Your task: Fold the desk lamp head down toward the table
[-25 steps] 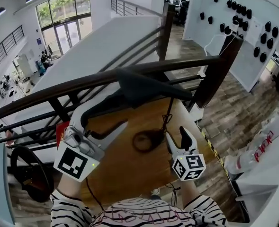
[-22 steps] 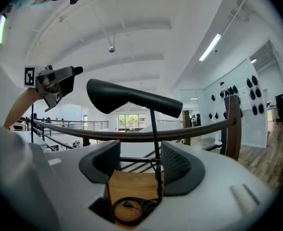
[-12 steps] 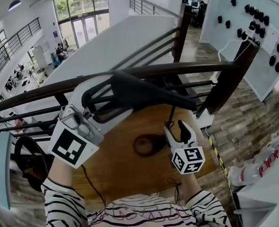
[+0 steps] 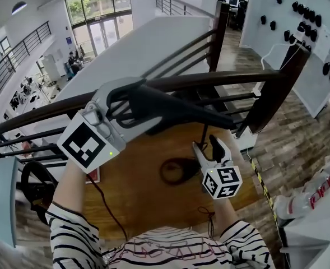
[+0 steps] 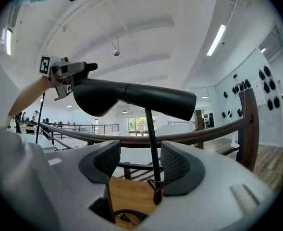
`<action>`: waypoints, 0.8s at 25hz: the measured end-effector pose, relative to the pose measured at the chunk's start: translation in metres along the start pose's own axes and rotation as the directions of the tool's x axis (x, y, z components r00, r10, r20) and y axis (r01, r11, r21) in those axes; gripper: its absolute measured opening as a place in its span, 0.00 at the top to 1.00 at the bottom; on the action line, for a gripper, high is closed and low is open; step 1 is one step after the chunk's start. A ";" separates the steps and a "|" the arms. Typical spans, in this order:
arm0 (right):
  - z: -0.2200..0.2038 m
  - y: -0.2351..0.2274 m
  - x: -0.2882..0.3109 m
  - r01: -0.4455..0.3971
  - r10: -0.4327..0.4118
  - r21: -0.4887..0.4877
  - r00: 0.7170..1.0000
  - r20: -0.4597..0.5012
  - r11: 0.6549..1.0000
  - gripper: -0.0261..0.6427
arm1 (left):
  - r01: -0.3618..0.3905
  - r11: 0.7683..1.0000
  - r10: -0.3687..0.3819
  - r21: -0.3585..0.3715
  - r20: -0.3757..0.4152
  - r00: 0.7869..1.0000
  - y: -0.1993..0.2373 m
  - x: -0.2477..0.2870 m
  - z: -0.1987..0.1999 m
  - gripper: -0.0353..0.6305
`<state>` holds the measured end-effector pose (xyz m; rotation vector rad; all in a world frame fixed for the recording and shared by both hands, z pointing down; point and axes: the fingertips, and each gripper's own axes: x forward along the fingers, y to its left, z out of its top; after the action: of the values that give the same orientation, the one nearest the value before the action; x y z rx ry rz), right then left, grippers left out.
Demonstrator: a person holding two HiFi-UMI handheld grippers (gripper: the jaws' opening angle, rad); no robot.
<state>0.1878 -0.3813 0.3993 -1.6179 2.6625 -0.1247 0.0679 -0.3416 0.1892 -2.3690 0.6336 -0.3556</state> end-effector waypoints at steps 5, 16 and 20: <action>0.003 -0.003 0.004 0.000 0.000 -0.007 1.000 -0.006 1.000 0.59 | 0.032 0.999 -0.033 -0.026 -0.054 0.998 -0.006 0.003 -0.016 0.49; 0.000 -0.004 0.017 0.002 -0.002 -0.004 1.000 -0.012 1.000 0.63 | 0.014 0.991 -0.023 -0.136 -0.066 0.998 -0.016 -0.007 -0.052 0.50; -0.003 -0.011 0.018 0.023 -0.023 -0.009 1.000 -0.012 1.000 0.66 | 0.004 0.987 -0.017 -0.161 -0.078 0.997 -0.023 -0.006 -0.065 0.50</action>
<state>0.1886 -0.4019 0.4040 -1.6560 2.6579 -0.1235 0.0445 -0.3572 0.2524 -2.5230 0.7107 -0.4190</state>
